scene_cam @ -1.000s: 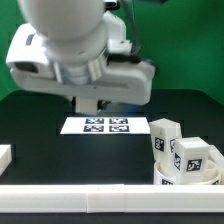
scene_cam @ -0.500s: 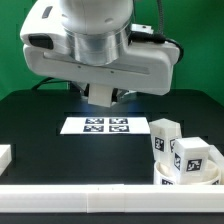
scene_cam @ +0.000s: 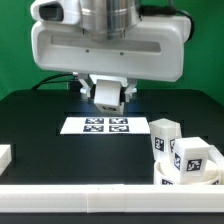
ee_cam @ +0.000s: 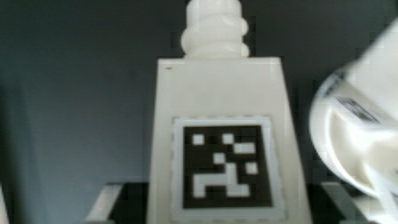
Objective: Assemble stool
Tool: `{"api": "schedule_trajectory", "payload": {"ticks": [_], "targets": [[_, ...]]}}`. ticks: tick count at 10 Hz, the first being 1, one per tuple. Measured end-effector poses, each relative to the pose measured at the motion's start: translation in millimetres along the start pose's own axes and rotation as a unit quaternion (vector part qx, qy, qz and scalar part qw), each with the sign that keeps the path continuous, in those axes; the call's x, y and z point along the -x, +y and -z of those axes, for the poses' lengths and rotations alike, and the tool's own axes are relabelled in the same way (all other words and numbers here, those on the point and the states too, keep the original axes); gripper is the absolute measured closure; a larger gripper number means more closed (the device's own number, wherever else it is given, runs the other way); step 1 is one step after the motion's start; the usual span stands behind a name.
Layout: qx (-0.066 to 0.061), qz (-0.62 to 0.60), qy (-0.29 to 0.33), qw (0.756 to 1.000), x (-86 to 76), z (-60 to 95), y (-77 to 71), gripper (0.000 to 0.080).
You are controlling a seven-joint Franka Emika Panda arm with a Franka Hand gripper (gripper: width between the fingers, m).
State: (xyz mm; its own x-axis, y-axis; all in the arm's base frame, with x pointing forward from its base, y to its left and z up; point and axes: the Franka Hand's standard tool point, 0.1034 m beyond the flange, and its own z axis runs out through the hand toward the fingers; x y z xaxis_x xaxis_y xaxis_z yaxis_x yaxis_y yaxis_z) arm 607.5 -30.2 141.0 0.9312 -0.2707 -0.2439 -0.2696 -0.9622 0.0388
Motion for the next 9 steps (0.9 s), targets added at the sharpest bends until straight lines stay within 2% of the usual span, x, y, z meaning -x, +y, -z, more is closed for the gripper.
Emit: {"api": "schedule_trajectory", "payload": {"ticks": [1,5,8,9], "targets": [[-0.007,-0.002,0.033,0.999,1.8,5.5,-6.5,0.0462],[-0.020,0.003,0.182,0.983,-10.7,3.9,-14.1,0.0462],[-0.032,0.019,0.281,0.959,-12.7,21.2,-45.5,0.0462],[-0.042,0.011,0.303,0.952,-12.7,29.1,-59.2,0.0462]]}}
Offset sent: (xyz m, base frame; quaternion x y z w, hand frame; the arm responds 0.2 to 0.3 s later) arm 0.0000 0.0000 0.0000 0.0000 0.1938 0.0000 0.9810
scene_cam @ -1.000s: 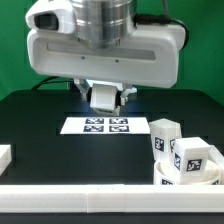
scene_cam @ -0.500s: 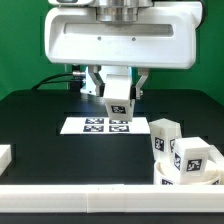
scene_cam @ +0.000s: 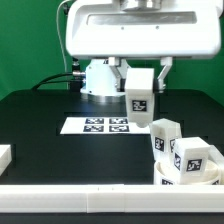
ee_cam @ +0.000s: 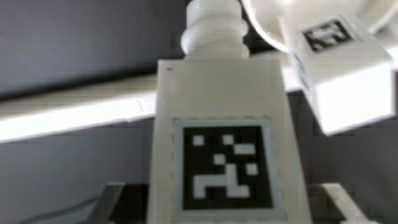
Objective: Assemble stool
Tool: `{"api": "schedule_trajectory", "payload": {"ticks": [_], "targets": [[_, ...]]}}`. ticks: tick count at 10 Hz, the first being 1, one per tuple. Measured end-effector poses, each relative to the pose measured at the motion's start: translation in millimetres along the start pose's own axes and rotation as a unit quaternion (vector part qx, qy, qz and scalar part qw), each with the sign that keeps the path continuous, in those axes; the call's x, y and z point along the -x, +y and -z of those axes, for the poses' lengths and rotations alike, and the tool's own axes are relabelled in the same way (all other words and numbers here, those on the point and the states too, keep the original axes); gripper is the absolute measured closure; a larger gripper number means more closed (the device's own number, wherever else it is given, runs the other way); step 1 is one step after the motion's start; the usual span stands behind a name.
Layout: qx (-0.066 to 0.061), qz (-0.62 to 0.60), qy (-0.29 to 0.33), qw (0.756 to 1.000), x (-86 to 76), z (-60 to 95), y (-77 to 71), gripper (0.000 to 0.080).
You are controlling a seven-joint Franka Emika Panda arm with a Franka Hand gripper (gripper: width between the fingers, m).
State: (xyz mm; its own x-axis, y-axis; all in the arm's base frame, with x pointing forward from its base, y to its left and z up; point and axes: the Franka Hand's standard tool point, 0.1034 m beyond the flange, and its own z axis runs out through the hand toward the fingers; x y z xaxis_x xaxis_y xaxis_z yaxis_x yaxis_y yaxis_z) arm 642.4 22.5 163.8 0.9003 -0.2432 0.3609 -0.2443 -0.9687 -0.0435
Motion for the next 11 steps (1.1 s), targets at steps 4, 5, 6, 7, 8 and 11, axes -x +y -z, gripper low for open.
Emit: {"api": "schedule_trajectory", "payload": {"ticks": [4,5,6,7,8,11], "targets": [[-0.012,0.012,0.102,0.995,4.4,-1.9,-17.4,0.0462],[-0.020,0.019,0.102,0.994,9.2,2.0,-35.1,0.0462],[-0.026,0.027,0.102,0.994,14.0,4.5,-50.5,0.0462],[-0.033,0.035,0.100,0.994,22.8,4.7,-72.1,0.0462],[-0.036,0.045,0.100,0.993,30.4,3.4,-88.5,0.0462],[-0.036,0.051,0.110,0.992,33.5,0.0,-91.6,0.0462]]}}
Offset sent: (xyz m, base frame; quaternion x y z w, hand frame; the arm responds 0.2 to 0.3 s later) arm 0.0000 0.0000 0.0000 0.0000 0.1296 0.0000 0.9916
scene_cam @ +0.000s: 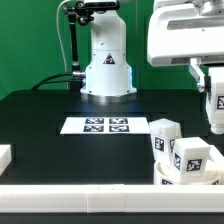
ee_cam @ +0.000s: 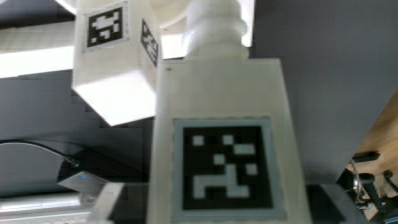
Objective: Assemble stool
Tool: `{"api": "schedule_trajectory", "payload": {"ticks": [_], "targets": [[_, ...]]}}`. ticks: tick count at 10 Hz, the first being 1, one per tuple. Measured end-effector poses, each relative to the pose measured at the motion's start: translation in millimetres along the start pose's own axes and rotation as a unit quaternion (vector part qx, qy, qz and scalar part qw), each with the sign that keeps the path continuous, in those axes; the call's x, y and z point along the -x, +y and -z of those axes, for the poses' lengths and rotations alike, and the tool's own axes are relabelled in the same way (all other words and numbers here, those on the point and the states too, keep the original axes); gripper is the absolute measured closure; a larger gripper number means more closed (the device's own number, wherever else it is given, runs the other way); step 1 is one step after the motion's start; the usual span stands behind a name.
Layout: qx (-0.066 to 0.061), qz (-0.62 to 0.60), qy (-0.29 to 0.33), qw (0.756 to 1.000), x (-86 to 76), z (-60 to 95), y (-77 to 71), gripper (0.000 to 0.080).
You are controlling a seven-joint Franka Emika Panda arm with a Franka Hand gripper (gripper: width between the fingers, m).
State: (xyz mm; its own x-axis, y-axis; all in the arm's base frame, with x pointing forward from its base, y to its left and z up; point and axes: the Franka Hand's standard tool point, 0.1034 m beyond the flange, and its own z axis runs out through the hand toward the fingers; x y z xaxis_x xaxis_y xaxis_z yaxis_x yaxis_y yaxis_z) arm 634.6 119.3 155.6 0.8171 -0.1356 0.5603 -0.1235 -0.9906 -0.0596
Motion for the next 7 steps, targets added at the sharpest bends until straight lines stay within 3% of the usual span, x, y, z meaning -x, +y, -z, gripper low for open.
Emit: {"api": "schedule_trajectory", "payload": {"ticks": [2,4,7], "targets": [[-0.003,0.006,0.036,0.999,-0.8,-2.0,-0.9,0.0462],[-0.002,0.011,0.072,0.997,10.0,-12.1,-1.8,0.0462],[0.007,0.024,0.057,0.998,17.0,-19.6,3.9,0.0462]]}}
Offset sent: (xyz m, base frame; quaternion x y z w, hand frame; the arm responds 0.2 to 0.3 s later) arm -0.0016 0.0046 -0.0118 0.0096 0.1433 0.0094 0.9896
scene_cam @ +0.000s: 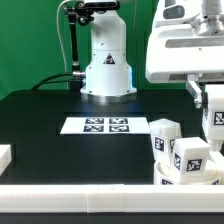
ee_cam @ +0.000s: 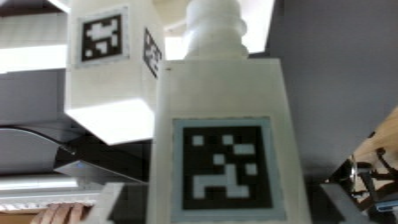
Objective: Assemble stool
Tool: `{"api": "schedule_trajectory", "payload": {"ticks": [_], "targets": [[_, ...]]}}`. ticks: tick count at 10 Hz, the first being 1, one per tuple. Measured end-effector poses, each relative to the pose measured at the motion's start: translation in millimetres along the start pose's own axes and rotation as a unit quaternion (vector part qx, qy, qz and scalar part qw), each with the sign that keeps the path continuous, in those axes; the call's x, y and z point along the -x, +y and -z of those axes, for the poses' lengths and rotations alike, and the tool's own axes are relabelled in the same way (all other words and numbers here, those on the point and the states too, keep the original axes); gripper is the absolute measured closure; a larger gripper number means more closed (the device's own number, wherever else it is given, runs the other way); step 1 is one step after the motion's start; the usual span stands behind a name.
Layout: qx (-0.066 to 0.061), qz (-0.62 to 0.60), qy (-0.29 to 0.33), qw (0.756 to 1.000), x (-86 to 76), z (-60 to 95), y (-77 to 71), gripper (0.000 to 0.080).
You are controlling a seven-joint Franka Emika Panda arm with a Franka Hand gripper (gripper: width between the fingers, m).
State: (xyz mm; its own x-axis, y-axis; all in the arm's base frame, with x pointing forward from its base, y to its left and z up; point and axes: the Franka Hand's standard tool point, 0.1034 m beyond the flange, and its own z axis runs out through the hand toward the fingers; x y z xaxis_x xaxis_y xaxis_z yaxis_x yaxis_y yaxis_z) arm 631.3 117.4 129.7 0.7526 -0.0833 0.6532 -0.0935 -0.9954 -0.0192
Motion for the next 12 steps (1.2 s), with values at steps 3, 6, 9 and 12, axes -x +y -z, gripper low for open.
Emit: {"api": "schedule_trajectory", "payload": {"ticks": [3,6,9,12], "targets": [[0.009,0.008,-0.008,1.000,13.0,-8.7,5.4,0.0462],[0.009,0.016,-0.009,1.000,13.7,-9.0,5.8,0.0462],[0.013,0.016,-0.015,1.000,22.4,-13.5,6.1,0.0462],[0.018,0.009,-0.020,1.000,36.6,-17.7,-0.2,0.0462]]}}
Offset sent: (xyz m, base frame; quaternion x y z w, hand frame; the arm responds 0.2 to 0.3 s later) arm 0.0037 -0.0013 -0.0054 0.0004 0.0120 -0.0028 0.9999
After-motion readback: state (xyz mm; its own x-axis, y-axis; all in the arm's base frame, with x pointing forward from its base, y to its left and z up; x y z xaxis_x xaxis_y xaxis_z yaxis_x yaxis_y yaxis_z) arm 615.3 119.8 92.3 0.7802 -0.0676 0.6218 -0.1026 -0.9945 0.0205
